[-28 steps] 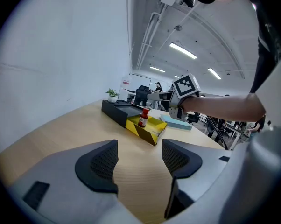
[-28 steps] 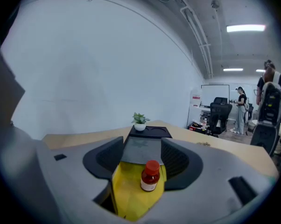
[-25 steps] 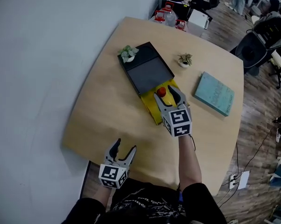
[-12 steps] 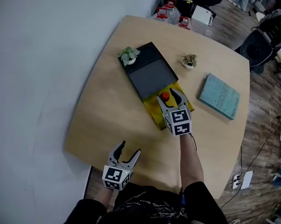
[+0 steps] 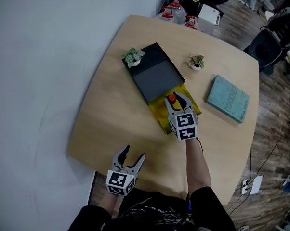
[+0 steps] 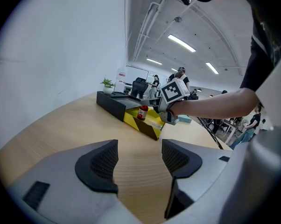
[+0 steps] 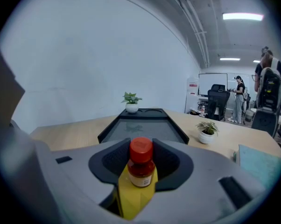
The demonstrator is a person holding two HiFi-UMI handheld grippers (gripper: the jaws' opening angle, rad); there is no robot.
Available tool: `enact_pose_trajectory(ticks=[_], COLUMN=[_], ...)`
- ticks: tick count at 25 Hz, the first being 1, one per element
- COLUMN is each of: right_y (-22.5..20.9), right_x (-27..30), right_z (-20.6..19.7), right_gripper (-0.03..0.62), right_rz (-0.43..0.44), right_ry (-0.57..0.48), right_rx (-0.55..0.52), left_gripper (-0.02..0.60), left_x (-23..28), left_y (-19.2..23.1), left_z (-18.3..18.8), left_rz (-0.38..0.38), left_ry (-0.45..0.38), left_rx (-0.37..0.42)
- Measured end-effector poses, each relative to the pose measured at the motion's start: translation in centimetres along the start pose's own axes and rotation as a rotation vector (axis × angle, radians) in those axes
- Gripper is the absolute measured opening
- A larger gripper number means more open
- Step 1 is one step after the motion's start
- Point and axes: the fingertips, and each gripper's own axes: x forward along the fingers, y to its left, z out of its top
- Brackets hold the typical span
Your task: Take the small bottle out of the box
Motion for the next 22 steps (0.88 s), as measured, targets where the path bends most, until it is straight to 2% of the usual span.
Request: enact_pose_trajectory(ticks=[8,17,22], right_y=[0.6,1.6,2.2], right_x=[-2.9,-6.5,-9.1], right_z=[2.4,5.5,7.1], right_gripper=[0.15,0.15,0.15], right_rz=[-0.024,-0.019,-0.018], right_ry=[-0.064,-0.103,-0.113], right_rx=[-0.003,-0.036,-0.064], left_gripper=[0.301,0.301,0.301], left_x=[-1.4,-2.9,-4.1], left_y=[0.0,-0.9,-1.5], left_z=[-0.2,0.1,0.4], left_rz=[0.003,-0.002,0.005], left_ry=[-0.005,-0.052,-0.077], left_rx=[-0.011,-0.059,-0.058])
